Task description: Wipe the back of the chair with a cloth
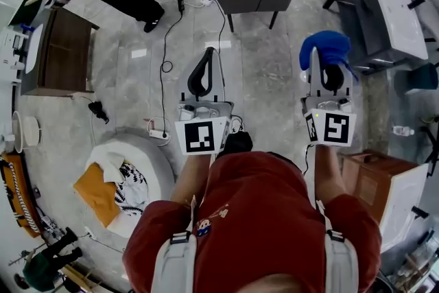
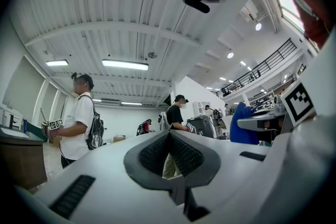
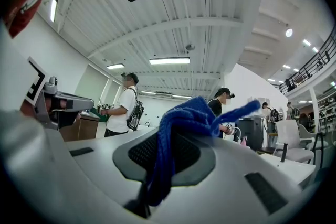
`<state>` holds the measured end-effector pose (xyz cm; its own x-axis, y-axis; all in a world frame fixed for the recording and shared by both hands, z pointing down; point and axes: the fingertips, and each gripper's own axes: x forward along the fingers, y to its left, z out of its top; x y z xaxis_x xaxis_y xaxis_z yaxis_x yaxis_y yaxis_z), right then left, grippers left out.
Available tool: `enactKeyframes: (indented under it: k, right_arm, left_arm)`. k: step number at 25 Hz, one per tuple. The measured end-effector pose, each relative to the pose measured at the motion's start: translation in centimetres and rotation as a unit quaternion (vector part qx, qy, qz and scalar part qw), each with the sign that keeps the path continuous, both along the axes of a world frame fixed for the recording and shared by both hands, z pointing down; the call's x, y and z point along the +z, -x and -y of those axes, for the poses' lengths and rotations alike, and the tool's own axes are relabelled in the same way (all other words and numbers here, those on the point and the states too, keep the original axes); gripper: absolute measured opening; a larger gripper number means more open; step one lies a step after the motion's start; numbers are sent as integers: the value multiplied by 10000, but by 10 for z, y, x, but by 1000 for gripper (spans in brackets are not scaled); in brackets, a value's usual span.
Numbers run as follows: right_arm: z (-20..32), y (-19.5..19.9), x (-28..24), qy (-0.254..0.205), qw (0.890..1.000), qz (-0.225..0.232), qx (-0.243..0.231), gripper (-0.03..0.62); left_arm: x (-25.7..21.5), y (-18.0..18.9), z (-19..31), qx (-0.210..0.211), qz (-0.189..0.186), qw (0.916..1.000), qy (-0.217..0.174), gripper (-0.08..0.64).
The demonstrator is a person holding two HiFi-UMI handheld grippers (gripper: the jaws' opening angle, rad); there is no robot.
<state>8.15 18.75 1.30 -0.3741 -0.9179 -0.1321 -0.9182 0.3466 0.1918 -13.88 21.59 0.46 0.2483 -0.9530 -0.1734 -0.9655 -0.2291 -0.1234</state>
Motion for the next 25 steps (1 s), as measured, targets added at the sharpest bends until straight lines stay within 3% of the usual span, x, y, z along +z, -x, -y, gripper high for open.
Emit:
enactKeyframes:
  k: [4, 13, 25]
  right_arm:
    - [36, 24, -1, 44, 9999, -27, 89, 57]
    - [97, 37, 13, 188, 9995, 39, 258, 57]
    - [204, -30, 31, 237, 9997, 85, 17, 57]
  left_arm:
    - [-9, 28, 44, -46, -466, 9988, -106, 14]
    - [-3, 48, 107, -11, -475, 9989, -29, 12]
    - [-1, -20, 204, -304, -294, 9991, -41, 14]
